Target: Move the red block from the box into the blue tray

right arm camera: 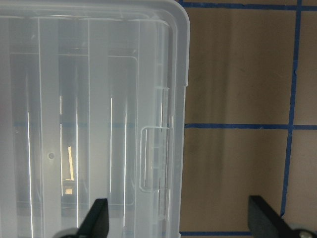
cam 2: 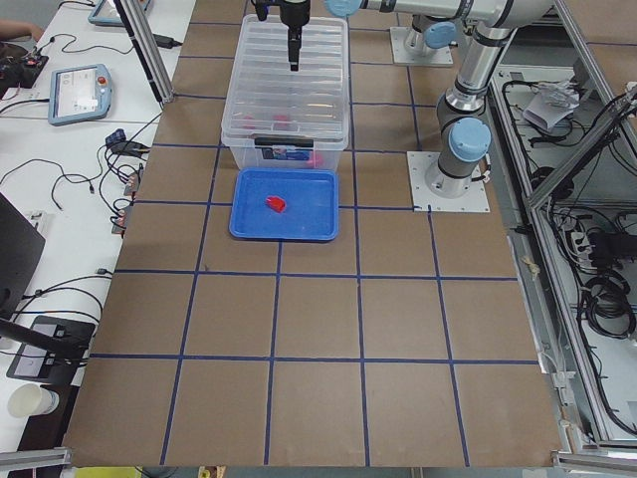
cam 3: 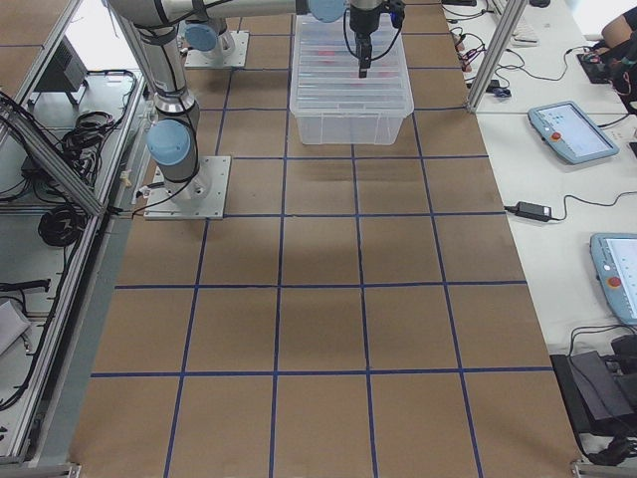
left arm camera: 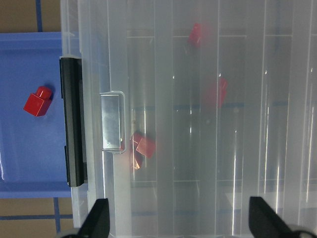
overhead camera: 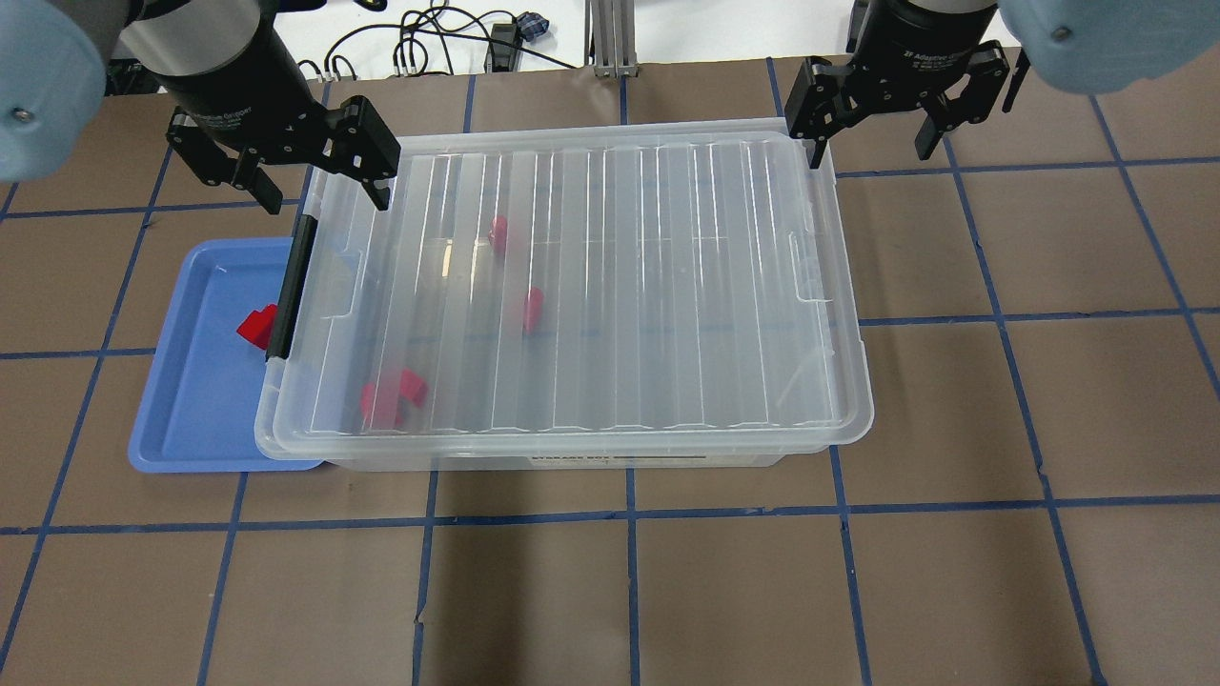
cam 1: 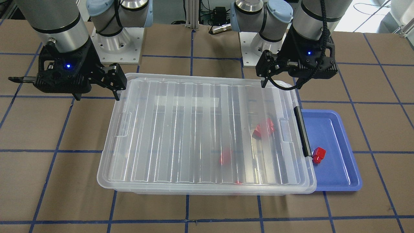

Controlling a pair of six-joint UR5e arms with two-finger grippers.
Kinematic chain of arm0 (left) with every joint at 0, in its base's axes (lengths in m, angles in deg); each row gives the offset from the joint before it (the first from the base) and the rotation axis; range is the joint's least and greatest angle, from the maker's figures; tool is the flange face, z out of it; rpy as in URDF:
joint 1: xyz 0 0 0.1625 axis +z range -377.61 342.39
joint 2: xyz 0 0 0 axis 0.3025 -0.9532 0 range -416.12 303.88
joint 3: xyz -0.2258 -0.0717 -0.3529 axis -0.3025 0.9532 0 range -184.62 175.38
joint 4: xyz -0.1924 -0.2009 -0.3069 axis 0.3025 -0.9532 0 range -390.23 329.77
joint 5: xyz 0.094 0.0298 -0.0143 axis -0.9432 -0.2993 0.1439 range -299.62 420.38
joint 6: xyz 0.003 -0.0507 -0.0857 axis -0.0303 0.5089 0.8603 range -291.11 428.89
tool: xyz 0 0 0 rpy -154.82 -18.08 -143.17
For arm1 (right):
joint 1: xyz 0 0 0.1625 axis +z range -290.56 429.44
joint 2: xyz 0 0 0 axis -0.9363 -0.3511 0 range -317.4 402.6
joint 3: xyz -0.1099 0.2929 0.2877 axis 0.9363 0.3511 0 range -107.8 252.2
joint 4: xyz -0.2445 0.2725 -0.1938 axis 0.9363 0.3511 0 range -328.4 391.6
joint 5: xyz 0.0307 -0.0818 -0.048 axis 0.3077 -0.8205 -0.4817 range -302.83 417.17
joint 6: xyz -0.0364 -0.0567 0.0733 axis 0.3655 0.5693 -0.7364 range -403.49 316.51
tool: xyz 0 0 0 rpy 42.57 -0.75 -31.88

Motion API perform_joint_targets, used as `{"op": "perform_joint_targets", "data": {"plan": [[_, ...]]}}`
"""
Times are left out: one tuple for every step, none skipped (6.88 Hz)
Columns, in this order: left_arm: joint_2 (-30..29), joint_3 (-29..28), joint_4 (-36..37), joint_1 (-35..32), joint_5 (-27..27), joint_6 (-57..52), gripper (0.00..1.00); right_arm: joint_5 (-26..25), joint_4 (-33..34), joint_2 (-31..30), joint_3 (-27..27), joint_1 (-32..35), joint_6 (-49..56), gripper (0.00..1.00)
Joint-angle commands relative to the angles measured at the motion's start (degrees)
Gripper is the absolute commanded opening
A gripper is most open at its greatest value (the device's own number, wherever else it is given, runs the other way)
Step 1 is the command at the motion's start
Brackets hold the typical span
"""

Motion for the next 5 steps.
{"op": "perform_joint_targets", "data": {"plan": [[-0.3,-0.1,-0.1,-0.2,0.0,0.0,1.0,0.0,0.0,0.0,0.0,0.0,0.0,1.0],[-0.2,0.0,-0.1,-0.3,0.0,0.0,1.0,0.0,0.0,0.0,0.1,-0.1,0.0,1.0],[-0.1,0.0,-0.2,-0.5,-0.1,0.3,1.0,0.0,0.0,0.0,0.1,-0.1,0.0,1.0],[0.5,-0.1,-0.2,-0.4,-0.1,0.3,1.0,0.0,0.0,0.0,0.0,-0.1,0.0,1.0],[0.6,0.0,-0.3,-0.2,-0.4,0.1,1.0,0.0,0.0,0.0,0.1,-0.1,0.0,1.0]]}}
